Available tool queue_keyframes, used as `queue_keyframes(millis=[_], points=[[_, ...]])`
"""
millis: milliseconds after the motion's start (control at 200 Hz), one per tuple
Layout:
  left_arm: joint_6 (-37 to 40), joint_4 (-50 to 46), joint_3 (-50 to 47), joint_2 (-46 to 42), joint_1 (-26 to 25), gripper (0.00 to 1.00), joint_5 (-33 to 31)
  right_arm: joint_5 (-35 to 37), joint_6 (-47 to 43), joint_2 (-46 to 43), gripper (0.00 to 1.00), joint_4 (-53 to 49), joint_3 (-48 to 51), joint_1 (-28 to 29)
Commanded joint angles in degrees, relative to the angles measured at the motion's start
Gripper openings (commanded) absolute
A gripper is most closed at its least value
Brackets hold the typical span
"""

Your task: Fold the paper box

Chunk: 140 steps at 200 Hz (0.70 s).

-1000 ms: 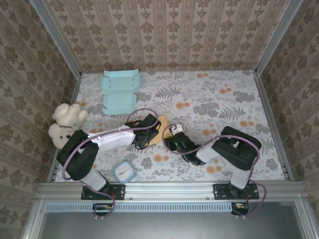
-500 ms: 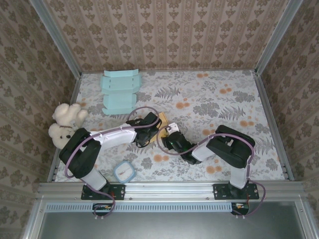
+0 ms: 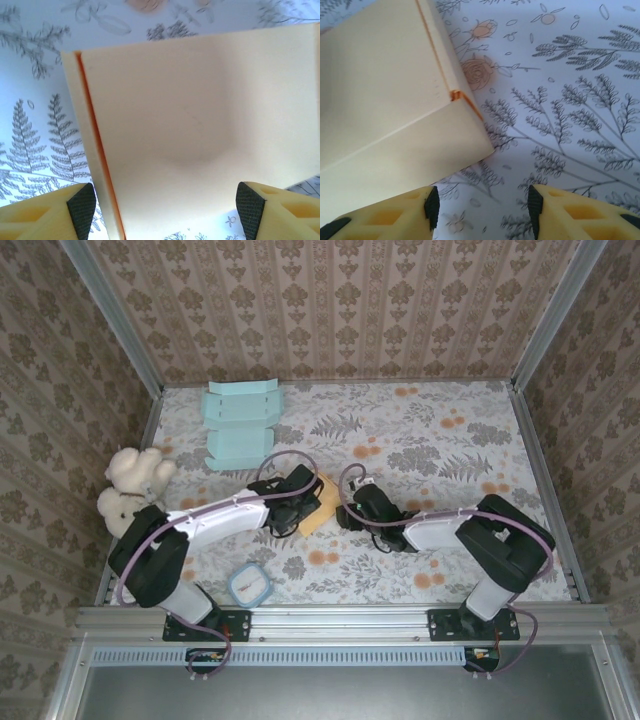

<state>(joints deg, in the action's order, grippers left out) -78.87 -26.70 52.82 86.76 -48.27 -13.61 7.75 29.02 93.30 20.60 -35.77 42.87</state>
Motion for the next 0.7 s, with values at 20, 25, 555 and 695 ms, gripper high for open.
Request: queue_keyframes(millis=[20,25,555,695], points=[[13.1,4.7,0.6,-4.6,1.4,0.79,-4.7,-5.2,3.8,-4.5,0.50,-8.4,-1.3,-1.6],[13.9,5.2,0.6,-4.7,1.5,0.80,-4.9,-5.3,3.9,-4.7,0.49,-8.7,-1.3,-1.7],[45.2,45.0,0.4,12.6,21.7,0.77,39.1,-15.2,15.5,-2.5,0.00,-8.7,-4.6,-7.4],[45.9,44.6,0.7,14.9,21.7,0.77,38.5,-16.5,15.5,-0.4,0.00,-8.7,-6.3,-8.3]])
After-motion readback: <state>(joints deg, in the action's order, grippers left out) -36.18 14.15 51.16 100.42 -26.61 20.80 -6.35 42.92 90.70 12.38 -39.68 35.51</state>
